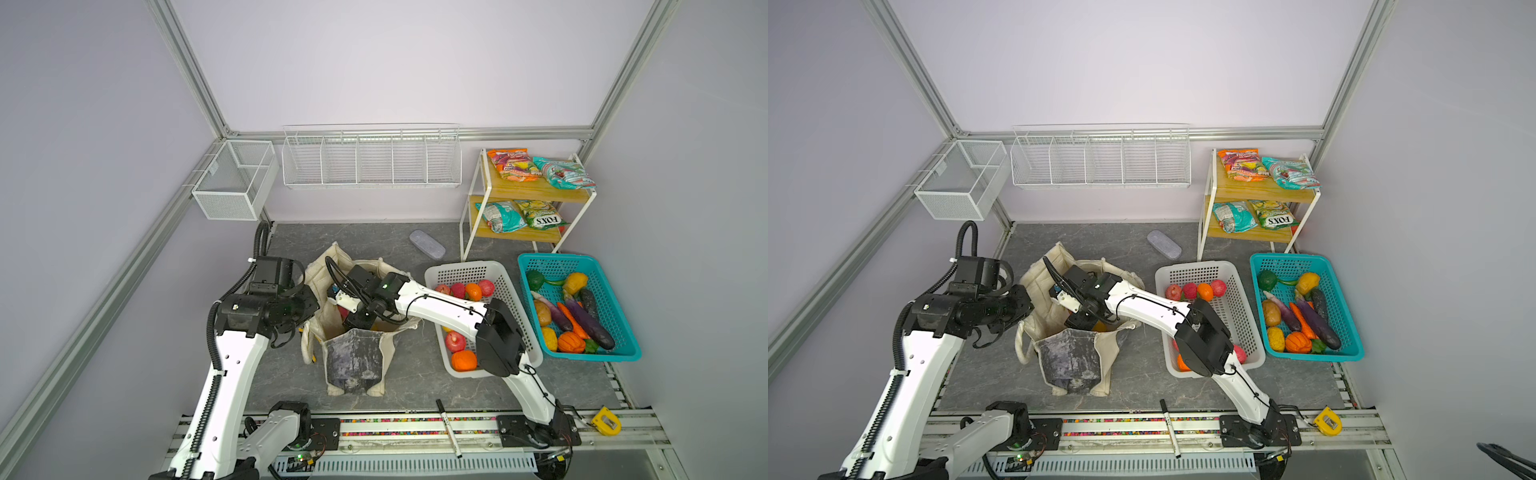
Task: Place the food into the grocery bag and tie it
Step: 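Lower the apple into the bag and open the right gripper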
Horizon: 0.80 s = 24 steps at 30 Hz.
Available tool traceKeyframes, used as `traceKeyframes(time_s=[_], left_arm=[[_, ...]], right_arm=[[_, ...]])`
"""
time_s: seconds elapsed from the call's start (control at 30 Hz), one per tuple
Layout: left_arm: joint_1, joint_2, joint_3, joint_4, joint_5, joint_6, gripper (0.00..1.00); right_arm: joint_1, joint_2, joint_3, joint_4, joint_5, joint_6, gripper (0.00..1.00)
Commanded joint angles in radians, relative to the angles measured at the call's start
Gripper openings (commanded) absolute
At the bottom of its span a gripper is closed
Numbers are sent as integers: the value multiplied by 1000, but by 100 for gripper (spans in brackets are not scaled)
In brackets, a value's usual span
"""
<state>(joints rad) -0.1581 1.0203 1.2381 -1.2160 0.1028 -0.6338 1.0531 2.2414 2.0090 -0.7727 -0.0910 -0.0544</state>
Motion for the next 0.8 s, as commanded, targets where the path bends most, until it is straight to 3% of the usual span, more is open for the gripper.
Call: traceKeyframes(time_s=[0.0, 0.23, 0.3, 0.77], left_arm=[[-6, -4, 24, 10, 6, 13, 0], [-4, -19, 8, 15, 8, 14, 0], [-5, -23, 4, 15, 9, 13, 0], [-5, -28, -2, 15, 6, 14, 0]], right_arm=[[-8, -28, -22, -3, -3, -13, 82], [-8, -97, -3, 44, -10, -4, 100], [-7, -115, 14, 52, -8, 0, 88], [-39, -273, 157, 93, 57, 20, 88]])
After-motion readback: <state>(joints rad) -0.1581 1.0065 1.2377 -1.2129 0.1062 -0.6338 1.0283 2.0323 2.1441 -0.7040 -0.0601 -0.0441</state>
